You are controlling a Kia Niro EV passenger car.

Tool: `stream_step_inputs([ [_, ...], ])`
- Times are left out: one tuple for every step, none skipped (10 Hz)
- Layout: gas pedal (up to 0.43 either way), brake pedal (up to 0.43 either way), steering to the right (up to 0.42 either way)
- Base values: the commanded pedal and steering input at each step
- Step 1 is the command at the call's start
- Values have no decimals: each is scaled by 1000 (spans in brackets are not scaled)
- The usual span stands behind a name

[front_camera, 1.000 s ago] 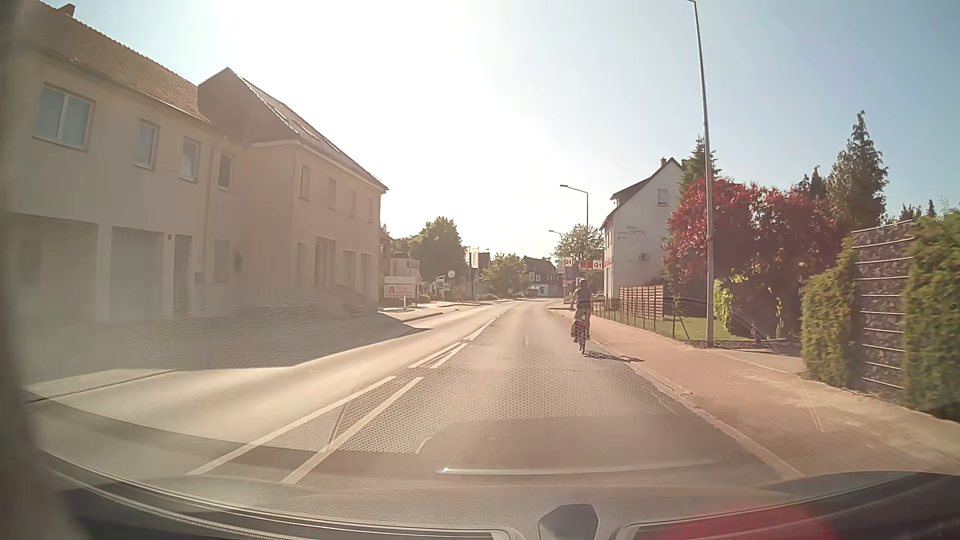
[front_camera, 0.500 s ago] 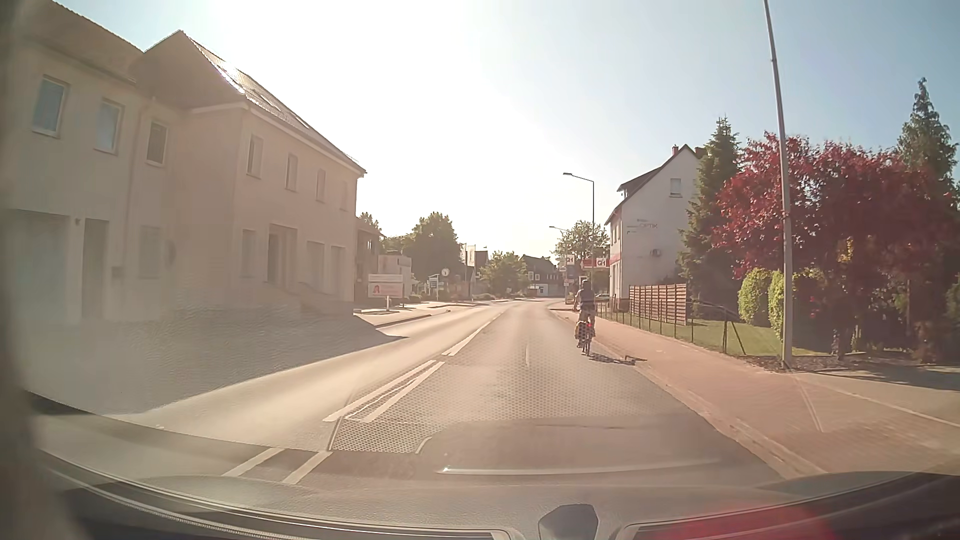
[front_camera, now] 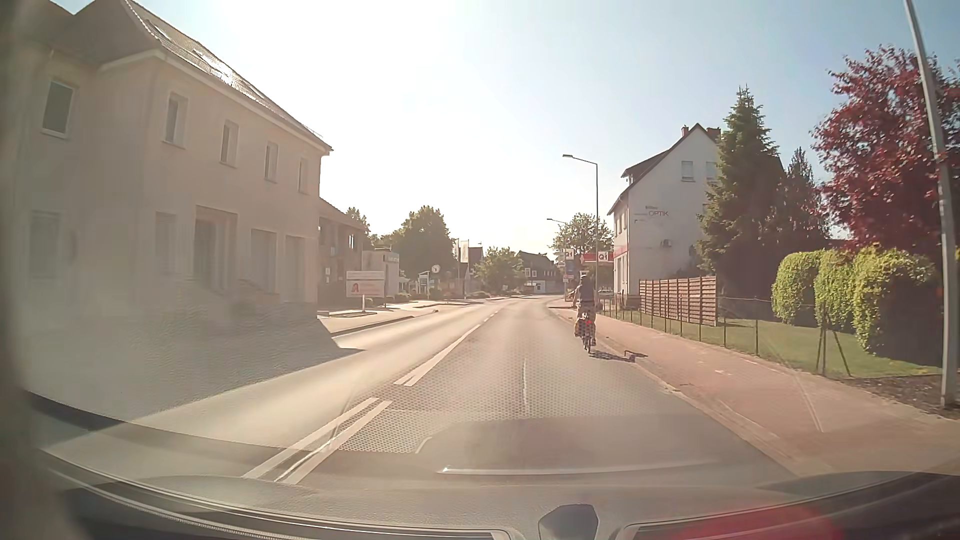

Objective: Follow the waypoints while adhering to traffic rules and regulations

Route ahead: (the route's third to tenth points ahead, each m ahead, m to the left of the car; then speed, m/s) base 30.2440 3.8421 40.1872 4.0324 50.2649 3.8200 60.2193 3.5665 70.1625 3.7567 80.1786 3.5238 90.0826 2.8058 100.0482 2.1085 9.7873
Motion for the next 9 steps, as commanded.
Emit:
stream_step_inputs([
  [79, 6, 8],
  [79, 6, 8],
  [79, 6, 6],
  [79, 6, 6],
  [87, 6, 5],
  [110, 6, 5],
  [110, 6, 5],
  [110, 6, 4],
  [110, 6, 4],
])
